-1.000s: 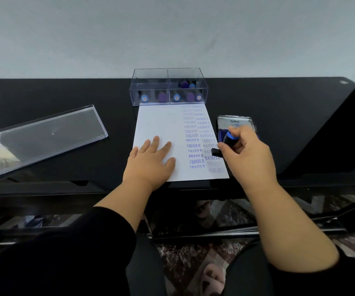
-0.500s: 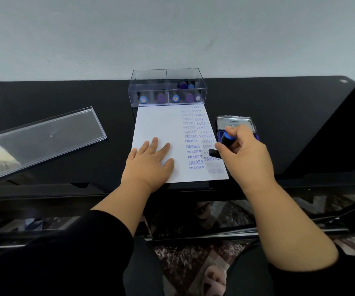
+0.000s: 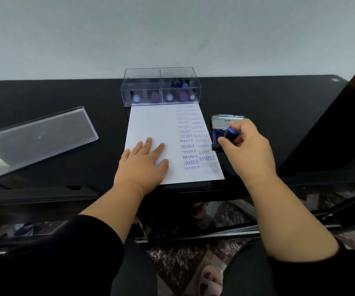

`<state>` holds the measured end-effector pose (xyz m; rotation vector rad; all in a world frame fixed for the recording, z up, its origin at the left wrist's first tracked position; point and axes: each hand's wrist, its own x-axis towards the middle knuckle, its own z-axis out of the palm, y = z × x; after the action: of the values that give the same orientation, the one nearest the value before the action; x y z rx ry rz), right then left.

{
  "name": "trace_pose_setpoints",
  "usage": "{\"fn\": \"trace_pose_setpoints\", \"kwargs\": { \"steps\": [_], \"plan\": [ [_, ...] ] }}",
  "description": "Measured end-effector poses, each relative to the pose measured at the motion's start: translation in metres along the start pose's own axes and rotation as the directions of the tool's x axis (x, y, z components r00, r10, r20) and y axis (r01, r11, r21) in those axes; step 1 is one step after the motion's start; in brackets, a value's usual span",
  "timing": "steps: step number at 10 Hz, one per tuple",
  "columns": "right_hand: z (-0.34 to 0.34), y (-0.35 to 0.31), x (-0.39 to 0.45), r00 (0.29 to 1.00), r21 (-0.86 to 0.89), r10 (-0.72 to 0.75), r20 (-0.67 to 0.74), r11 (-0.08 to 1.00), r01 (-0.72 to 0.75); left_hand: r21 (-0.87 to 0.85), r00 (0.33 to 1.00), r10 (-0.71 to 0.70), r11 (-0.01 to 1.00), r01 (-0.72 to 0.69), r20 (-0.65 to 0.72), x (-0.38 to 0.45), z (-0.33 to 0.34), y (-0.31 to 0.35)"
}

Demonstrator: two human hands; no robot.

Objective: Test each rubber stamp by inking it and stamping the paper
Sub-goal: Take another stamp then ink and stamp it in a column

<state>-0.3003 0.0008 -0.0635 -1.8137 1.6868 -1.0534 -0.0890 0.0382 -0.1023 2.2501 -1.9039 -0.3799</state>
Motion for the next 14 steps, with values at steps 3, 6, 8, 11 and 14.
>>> {"fn": "trace_pose_setpoints", "kwargs": {
  "steps": [3, 6, 8, 11, 14],
  "plan": [
    [-0.012, 0.022, 0.027, 0.994, -0.126, -0.001, -0.112, 0.992, -0.014, -0.001, 1.000, 0.005, 1.000, -0.005, -0.012, 0.001, 0.002, -0.001],
    [0.005, 0.026, 0.041, 0.997, -0.256, -0.011, -0.080, 0.967, -0.010, -0.005, 1.000, 0.006, 1.000, -0.006, -0.004, 0.001, 0.001, 0.000],
    [0.006, 0.021, 0.042, 0.998, -0.329, -0.013, -0.062, 0.944, -0.008, 0.003, 1.000, 0.007, 1.000, -0.007, 0.000, 0.000, 0.001, -0.001],
    [0.006, 0.021, 0.040, 0.998, -0.321, -0.031, -0.063, 0.947, 0.009, 0.005, 1.000, 0.005, 1.000, -0.005, -0.005, 0.000, 0.001, 0.000],
    [-0.001, 0.020, 0.036, 0.996, -0.218, -0.020, -0.082, 0.976, 0.002, 0.011, 1.000, 0.003, 1.000, -0.003, 0.002, 0.000, 0.000, 0.000]
  ]
}}
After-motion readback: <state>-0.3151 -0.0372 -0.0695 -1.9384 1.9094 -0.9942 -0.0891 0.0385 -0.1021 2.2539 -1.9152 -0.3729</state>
